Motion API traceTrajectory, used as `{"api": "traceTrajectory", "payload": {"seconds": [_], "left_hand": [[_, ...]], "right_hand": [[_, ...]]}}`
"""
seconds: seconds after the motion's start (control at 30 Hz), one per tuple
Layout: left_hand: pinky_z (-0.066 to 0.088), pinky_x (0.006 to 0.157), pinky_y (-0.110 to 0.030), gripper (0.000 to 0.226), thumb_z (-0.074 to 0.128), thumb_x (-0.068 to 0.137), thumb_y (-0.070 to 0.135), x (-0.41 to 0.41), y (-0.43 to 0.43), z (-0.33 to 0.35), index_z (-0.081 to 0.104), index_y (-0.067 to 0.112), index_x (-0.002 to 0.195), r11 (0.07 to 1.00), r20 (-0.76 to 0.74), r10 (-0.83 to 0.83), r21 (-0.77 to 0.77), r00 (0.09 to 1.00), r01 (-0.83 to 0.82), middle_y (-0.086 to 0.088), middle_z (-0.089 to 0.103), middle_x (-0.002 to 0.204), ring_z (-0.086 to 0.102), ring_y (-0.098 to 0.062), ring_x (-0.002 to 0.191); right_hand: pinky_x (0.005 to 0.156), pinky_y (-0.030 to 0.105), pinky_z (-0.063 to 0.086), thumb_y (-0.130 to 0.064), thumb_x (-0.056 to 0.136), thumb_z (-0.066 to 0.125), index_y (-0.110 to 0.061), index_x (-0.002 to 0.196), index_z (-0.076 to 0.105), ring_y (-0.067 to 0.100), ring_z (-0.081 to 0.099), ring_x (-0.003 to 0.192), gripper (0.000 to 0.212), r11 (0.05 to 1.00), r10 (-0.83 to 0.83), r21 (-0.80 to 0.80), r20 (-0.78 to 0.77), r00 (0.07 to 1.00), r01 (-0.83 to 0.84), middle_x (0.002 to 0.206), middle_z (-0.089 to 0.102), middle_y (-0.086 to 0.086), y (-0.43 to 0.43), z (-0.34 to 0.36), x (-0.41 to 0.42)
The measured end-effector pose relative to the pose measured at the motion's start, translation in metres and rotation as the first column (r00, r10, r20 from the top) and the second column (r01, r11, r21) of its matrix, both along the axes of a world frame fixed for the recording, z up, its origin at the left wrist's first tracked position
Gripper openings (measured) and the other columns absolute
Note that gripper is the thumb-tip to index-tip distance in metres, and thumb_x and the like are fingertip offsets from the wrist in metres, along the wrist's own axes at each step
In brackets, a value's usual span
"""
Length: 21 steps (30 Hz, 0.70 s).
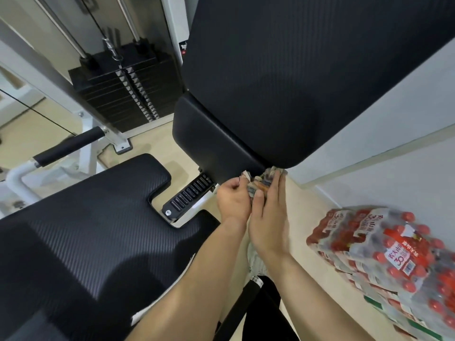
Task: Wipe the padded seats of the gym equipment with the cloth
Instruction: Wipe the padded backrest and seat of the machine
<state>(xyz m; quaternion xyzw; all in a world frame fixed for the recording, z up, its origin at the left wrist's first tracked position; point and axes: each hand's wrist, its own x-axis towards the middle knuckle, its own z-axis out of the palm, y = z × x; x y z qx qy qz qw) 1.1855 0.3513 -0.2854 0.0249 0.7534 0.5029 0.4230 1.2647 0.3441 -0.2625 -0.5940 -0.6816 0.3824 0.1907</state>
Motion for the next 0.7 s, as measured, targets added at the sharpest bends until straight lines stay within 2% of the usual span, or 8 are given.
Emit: {"api": "traceTrajectory", "payload": {"seconds": [0.1, 0.23, 0.33, 0.43, 0.47, 0.53, 0.63, 0.7], "left_hand": [[0.054, 0.067, -0.037, 0.034, 0.059, 0.098, 0.021, -0.017, -0.002, -0.014, 0.065, 0.006, 0.068, 0.974, 0.084, 0.225, -0.029, 0.971, -0.224, -0.013, 0.063, 0.067, 0.058, -0.022, 0.068], [0.056, 0.086, -0.044, 0.022, 0.055, 0.100, 0.015, -0.027, -0.014, -0.022, 0.074, 0.013, 0.088, 0.966, 0.253, 0.192, 0.123, 0.948, -0.229, -0.010, 0.072, 0.088, 0.066, -0.025, 0.087], [0.054, 0.098, -0.041, 0.019, 0.055, 0.100, 0.020, -0.012, -0.020, -0.023, 0.072, 0.028, 0.106, 0.963, 0.284, 0.114, 0.203, 0.952, -0.176, -0.004, 0.073, 0.108, 0.068, -0.021, 0.103], [0.045, 0.111, -0.042, 0.039, 0.051, 0.103, 0.022, -0.028, 0.002, -0.026, 0.056, 0.032, 0.140, 0.920, 0.336, 0.253, 0.206, 0.907, -0.333, -0.003, 0.061, 0.138, 0.059, -0.022, 0.126], [0.045, 0.111, -0.035, 0.043, 0.048, 0.104, 0.021, -0.042, 0.012, -0.026, 0.051, 0.032, 0.145, 0.898, 0.337, 0.306, 0.207, 0.890, -0.387, 0.001, 0.058, 0.141, 0.058, -0.018, 0.126], [0.045, 0.105, -0.021, 0.046, 0.043, 0.106, 0.019, -0.074, 0.035, -0.025, 0.044, 0.032, 0.150, 0.889, 0.263, 0.356, 0.200, 0.896, -0.412, 0.009, 0.053, 0.143, 0.056, -0.010, 0.123], [0.030, 0.121, -0.035, 0.049, 0.040, 0.105, 0.018, -0.115, 0.061, -0.027, 0.040, 0.029, 0.152, 0.875, 0.150, 0.387, 0.251, 0.910, -0.413, 0.006, 0.042, 0.155, 0.043, -0.014, 0.139], [0.021, 0.124, -0.031, 0.049, 0.040, 0.105, 0.015, -0.123, 0.067, -0.029, 0.040, 0.024, 0.153, 0.871, 0.071, 0.401, 0.280, 0.913, -0.405, 0.004, 0.038, 0.159, 0.034, -0.012, 0.145]], "right_hand": [[0.106, 0.042, 0.046, -0.017, 0.096, 0.056, -0.019, 0.146, 0.048, 0.028, 0.044, 0.132, 0.051, 0.932, 0.062, 0.322, 0.316, 0.947, -0.168, 0.150, 0.041, 0.010, -0.008, -0.008, 0.002], [0.096, 0.039, 0.053, -0.013, 0.090, 0.047, -0.010, 0.136, 0.059, 0.024, 0.059, 0.119, 0.048, 0.775, 0.329, 0.357, 0.477, 0.815, -0.521, 0.136, 0.061, 0.008, -0.001, -0.015, -0.005], [0.086, 0.036, 0.059, -0.010, 0.089, 0.051, -0.009, 0.127, 0.066, 0.023, 0.068, 0.105, 0.041, 0.765, 0.406, 0.311, 0.446, 0.798, -0.563, 0.126, 0.067, 0.007, 0.013, -0.017, -0.011], [0.067, 0.038, 0.062, 0.005, 0.081, 0.068, -0.009, 0.120, 0.068, 0.022, 0.073, 0.091, 0.041, 0.777, 0.448, 0.271, 0.397, 0.801, -0.568, 0.120, 0.069, 0.006, 0.020, -0.016, -0.012], [0.061, 0.036, 0.061, 0.005, 0.080, 0.066, -0.010, 0.116, 0.069, 0.021, 0.073, 0.083, 0.039, 0.751, 0.470, 0.285, 0.401, 0.786, -0.595, 0.116, 0.069, 0.004, 0.021, -0.016, -0.014], [0.051, 0.037, 0.057, -0.003, 0.084, 0.052, -0.013, 0.108, 0.069, 0.021, 0.070, 0.068, 0.032, 0.698, 0.520, 0.307, 0.405, 0.752, -0.647, 0.107, 0.068, 0.000, 0.024, -0.017, -0.022], [0.043, 0.036, 0.054, -0.013, 0.083, 0.037, -0.014, 0.101, 0.071, 0.021, 0.066, 0.058, 0.038, 0.645, 0.562, 0.332, 0.404, 0.722, -0.688, 0.097, 0.068, -0.001, 0.030, -0.021, -0.037], [0.040, 0.031, 0.050, -0.013, 0.083, 0.038, -0.014, 0.093, 0.071, 0.018, 0.063, 0.053, 0.034, 0.613, 0.566, 0.376, 0.405, 0.718, -0.695, 0.090, 0.067, -0.002, 0.033, -0.022, -0.043]]}}
